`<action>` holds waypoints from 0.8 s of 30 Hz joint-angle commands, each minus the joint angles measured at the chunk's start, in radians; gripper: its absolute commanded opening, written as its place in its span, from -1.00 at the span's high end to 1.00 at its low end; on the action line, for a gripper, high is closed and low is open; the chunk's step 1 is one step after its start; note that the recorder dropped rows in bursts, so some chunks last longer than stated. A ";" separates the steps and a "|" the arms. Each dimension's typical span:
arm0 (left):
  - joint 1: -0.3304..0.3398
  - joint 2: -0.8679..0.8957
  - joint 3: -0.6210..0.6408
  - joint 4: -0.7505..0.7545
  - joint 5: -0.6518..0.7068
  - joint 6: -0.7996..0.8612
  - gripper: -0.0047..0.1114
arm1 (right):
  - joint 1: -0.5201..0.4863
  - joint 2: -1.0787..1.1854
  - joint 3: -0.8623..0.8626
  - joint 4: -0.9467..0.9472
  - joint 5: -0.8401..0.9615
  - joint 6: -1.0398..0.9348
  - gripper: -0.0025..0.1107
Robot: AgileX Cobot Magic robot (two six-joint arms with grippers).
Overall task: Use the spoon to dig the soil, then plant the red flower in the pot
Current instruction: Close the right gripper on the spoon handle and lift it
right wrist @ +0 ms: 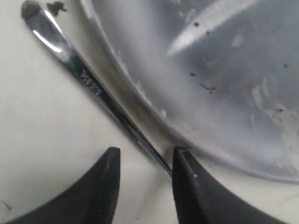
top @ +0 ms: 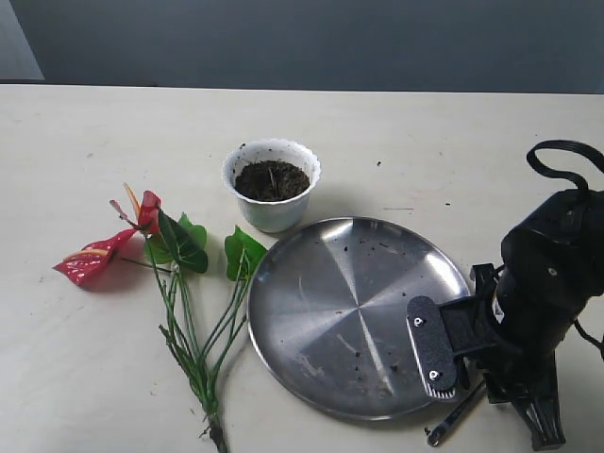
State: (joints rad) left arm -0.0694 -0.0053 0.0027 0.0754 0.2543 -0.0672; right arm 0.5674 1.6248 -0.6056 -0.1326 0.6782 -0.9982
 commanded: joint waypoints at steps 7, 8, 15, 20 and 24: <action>-0.004 0.005 -0.003 -0.003 -0.008 -0.001 0.89 | 0.002 0.065 0.003 -0.016 -0.031 0.006 0.31; -0.004 0.005 -0.003 -0.003 -0.008 -0.001 0.89 | 0.002 0.070 0.003 -0.016 -0.021 0.006 0.31; -0.004 0.005 -0.003 -0.003 -0.008 -0.001 0.89 | 0.002 0.085 0.003 -0.045 0.007 0.006 0.75; -0.004 0.005 -0.003 -0.003 -0.008 -0.001 0.89 | 0.002 0.085 0.003 -0.060 0.030 0.006 0.97; -0.004 0.005 -0.003 -0.003 -0.008 -0.001 0.89 | 0.002 0.085 0.003 -0.109 0.109 -0.018 0.97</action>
State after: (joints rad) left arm -0.0694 -0.0053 0.0027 0.0754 0.2543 -0.0672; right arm 0.5710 1.6879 -0.6185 -0.2029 0.7140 -0.9899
